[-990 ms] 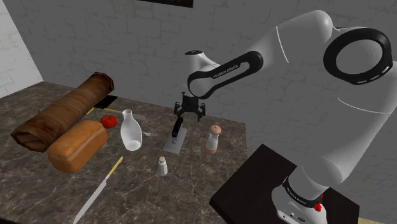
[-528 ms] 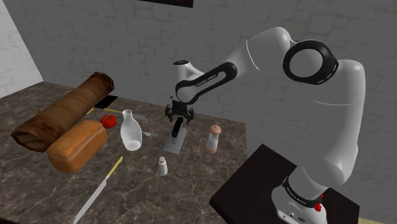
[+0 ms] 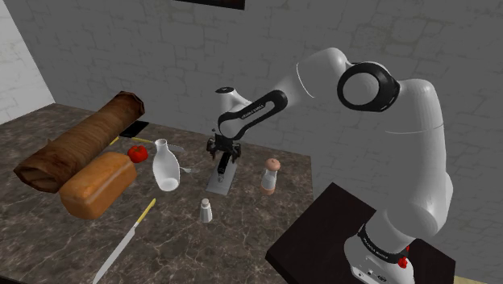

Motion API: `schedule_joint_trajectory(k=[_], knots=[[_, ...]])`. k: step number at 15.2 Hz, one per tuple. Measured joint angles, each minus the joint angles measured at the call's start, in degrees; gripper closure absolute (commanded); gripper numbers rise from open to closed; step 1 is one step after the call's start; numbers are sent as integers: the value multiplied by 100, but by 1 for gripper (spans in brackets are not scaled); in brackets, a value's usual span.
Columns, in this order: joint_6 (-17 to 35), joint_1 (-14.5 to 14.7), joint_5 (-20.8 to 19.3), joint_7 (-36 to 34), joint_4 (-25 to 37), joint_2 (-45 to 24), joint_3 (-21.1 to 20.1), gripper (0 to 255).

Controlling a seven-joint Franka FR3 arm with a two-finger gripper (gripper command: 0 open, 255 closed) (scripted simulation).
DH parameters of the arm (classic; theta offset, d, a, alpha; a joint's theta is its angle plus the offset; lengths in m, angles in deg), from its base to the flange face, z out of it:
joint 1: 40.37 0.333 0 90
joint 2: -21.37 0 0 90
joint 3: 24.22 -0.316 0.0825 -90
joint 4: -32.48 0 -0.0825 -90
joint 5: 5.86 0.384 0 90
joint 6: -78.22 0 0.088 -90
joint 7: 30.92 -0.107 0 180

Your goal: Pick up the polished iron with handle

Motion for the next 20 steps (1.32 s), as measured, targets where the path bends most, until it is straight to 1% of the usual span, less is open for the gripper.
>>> schedule_joint_trajectory(k=[2, 3, 13, 20], knots=[[113, 20, -32, -32, -33, -82, 21, 0], [132, 23, -38, -35, -34, -102, 26, 255], [154, 23, -44, -37, -36, -114, 31, 255], [-169, -33, 60, 35, -21, 187, -41, 255]])
